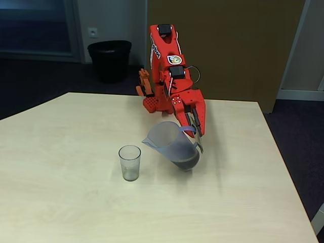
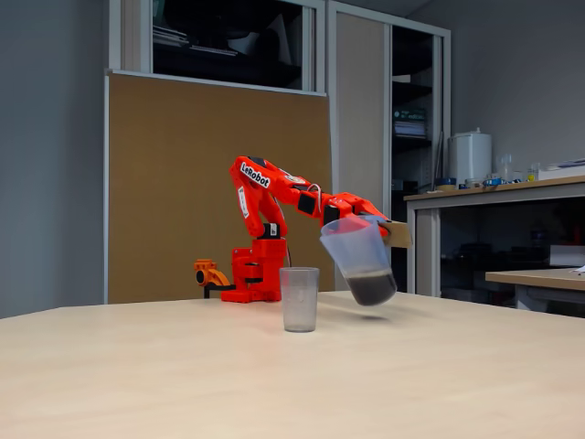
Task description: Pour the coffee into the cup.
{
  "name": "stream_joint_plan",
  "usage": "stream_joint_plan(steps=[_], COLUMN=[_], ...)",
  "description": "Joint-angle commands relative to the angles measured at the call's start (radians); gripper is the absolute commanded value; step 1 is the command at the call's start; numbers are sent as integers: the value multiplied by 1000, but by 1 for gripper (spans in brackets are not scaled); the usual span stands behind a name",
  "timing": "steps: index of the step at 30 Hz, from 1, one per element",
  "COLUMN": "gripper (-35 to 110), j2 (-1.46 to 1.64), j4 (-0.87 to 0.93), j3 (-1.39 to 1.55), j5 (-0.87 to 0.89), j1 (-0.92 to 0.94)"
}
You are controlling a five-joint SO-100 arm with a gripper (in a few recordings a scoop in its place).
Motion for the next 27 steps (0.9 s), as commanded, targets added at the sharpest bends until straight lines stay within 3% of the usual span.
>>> stream_joint_plan(steps=[1,27], gripper=[0,0], j2=[64,-48], j4=[-26,-146], j3=[-15,-100], j5=[48,298], j1=[6,81])
